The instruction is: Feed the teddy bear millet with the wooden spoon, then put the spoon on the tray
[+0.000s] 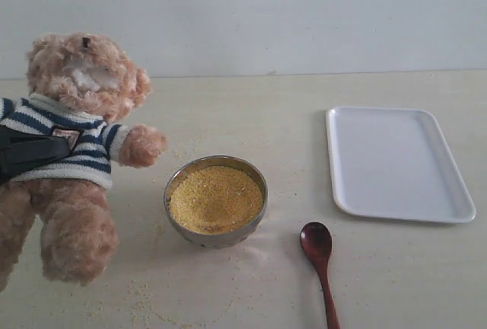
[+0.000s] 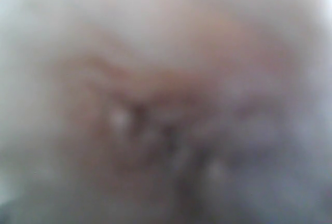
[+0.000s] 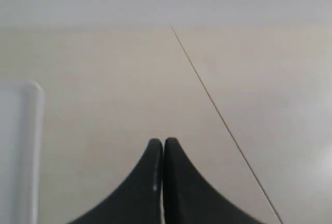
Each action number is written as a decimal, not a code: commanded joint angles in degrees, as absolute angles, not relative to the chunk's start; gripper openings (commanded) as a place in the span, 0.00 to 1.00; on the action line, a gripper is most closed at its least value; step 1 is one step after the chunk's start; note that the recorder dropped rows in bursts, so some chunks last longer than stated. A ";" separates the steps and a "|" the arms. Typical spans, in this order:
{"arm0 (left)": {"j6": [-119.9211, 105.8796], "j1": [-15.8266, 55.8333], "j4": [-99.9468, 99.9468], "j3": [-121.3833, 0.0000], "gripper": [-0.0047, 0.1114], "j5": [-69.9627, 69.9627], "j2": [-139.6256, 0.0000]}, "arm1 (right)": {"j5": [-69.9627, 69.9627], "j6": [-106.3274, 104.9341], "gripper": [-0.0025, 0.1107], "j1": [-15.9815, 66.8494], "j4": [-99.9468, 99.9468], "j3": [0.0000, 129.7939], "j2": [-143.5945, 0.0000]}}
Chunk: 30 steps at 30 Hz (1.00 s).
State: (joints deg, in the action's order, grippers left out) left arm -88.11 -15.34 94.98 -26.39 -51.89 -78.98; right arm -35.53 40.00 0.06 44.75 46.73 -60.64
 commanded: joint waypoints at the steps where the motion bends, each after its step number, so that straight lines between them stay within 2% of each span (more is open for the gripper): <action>1: -88.54 -15.41 93.98 -26.37 0.08 -51.98 -78.34 | -45.26 24.30 0.02 0.02 24.66 49.24 -63.21; 4: -88.54 -15.41 93.98 -26.37 0.08 -51.85 -78.34 | -44.27 5.52 0.02 0.02 4.54 48.94 -63.21; 7: -88.54 -15.41 93.98 -26.37 0.08 -51.94 -78.34 | -36.35 -1.60 0.02 0.02 -9.00 45.05 -61.75; 12: -88.54 -15.41 93.98 -26.37 0.08 -52.05 -78.34 | -22.17 -1.56 0.02 0.02 -14.94 32.94 -55.48; 18: -88.54 -15.41 95.48 -26.37 0.08 -52.05 -78.34 | -15.56 -2.67 0.02 0.81 -21.34 18.84 -47.21; 23: -88.54 -15.41 95.45 -26.37 0.08 -51.11 -78.34 | -14.09 -20.72 0.02 12.54 -36.40 16.06 -44.59; 26: -88.54 -15.41 95.45 -26.37 0.08 -50.24 -78.34 | -11.28 -24.05 0.02 22.12 -36.56 16.06 -45.69; 30: -88.54 -15.41 95.33 -26.37 0.08 -48.31 -78.34 | -7.88 -28.29 0.02 30.87 -36.43 16.06 -49.68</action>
